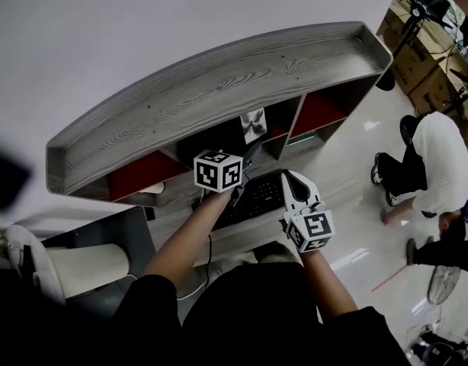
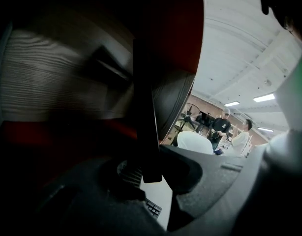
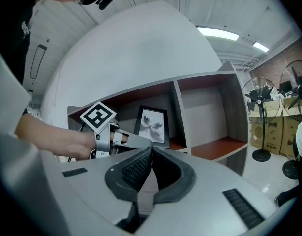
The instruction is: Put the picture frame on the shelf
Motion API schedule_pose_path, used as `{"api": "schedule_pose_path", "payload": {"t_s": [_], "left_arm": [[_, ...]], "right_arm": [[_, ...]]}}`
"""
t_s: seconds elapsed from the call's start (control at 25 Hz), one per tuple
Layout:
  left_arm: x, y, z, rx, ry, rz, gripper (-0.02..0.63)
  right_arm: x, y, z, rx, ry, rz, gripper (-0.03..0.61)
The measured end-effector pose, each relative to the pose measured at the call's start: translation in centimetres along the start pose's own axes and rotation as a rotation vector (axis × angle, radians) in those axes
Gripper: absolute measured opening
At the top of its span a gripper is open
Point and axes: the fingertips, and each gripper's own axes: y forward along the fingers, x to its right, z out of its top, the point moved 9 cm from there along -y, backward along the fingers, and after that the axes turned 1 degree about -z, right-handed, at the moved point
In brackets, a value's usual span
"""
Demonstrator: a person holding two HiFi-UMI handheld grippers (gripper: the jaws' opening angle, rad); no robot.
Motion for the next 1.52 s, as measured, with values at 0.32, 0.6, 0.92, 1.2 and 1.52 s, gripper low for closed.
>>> {"api": "schedule_pose_path", "payload": {"t_s": [0.32,0.6,0.92,1.2,1.52], "left_arm": [[0.1,0.9,0.7,-0.034,-0.038,0.033,0.080],[0.5,1.6,1.6,-0.053,0.007,0.026,0.080],[0.5,2.1,2.3,-0.111,0.000,0.024,0.080],[0.6,2.4,2.1,-0.140,0.023,0.057,0.080],[0.8,3.3,3.4,-0.190,0.024,0.127,0.080]], "right_arm": [[0.8,-1.1,0.0,0.015,0.012,-0.012,0.012],[1.5,-3.0,-0.2,0.023,0.003,-0.037,0.012],[0.2,-5.3,0.0,0.025,-0.022,-0.043,0.012],[-0.9,-9.1,-1.0,0.011,-0.030,-0.056,0.012],[3.1,-9.6,-1.0,-0.004,-0.016,0.015,0.012]]}}
